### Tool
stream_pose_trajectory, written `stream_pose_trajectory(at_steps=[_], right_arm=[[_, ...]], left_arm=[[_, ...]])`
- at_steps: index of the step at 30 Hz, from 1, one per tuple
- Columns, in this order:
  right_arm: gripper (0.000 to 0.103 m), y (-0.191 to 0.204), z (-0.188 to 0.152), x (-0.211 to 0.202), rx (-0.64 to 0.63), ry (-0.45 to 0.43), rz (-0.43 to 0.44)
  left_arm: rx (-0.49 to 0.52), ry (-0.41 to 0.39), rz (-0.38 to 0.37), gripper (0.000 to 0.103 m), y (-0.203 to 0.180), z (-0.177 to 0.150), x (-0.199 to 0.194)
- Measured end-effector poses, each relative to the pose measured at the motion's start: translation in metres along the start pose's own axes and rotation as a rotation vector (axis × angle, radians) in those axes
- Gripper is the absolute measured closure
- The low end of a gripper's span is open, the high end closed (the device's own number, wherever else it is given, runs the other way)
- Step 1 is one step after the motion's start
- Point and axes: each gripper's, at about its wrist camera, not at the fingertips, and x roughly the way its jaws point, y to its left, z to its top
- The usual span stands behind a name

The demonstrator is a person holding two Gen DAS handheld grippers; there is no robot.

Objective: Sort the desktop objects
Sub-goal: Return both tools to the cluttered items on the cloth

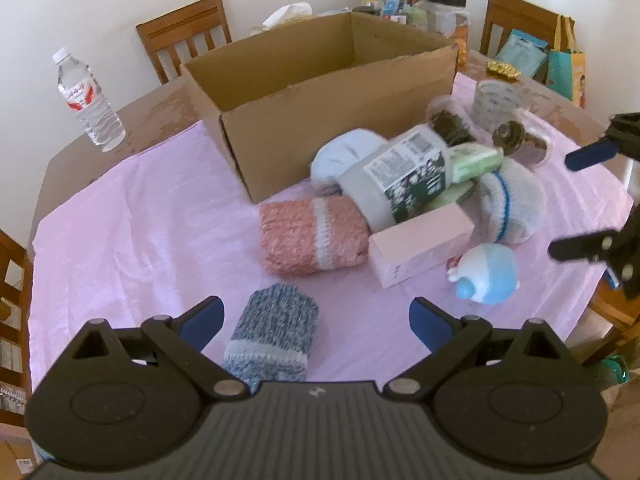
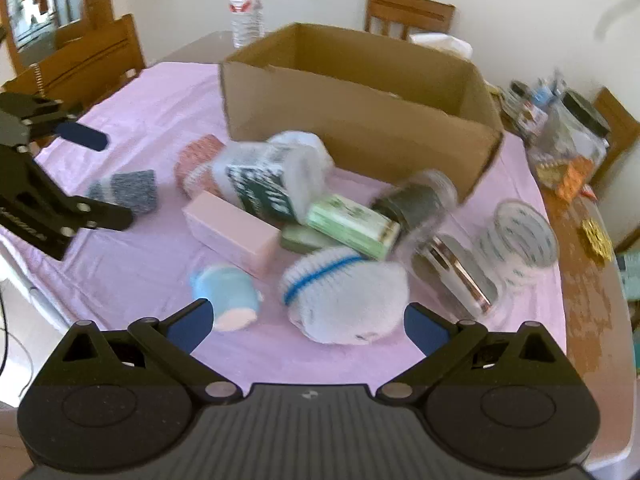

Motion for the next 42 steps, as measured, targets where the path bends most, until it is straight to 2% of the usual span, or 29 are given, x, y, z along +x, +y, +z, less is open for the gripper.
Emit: stream_pose_trajectory(at_steps=[4,10,19,24,29,35,42], right_arm=[[0.0,-0.013,-0.007,0.007,0.043,0.01,-0.026],[0.0,-0.028,-0.012,0.023,0.078,0.015,-0.018],[0.0,-0.036,-0.023,0.049,0.028,0.053,-0.007],[0.0,-0.04,-0.027,0.053,-0.006,0.07,-0.002],[0.0,-0.047,-0.031,0.058,-0.017,0.063,0.046],[0.0,-0.051,-0.029,0.06,-0.078,0.045,0.094],[0.0,-0.052,-0.025,0.064,-0.134,0.023,0.139]], left_arm=[[-0.017,0.012,-0.023,0.004,-0.003,-0.004,0.0],[0.014,0.026,-0.084,0.004,-0.026,-0.005,0.007],[0.062,0.054,-0.158,0.004,-0.061,-0.002,0.027],[0.051,0.072,-0.193,0.004,-0.074,-0.003,0.039],[0.038,0.096,-0.181,0.004,-0.085,-0.007,0.052],[0.001,0.062,-0.164,0.004,-0.093,-0.008,0.053],[-0.017,0.04,-0.165,0.013,-0.098,-0.006,0.05]])
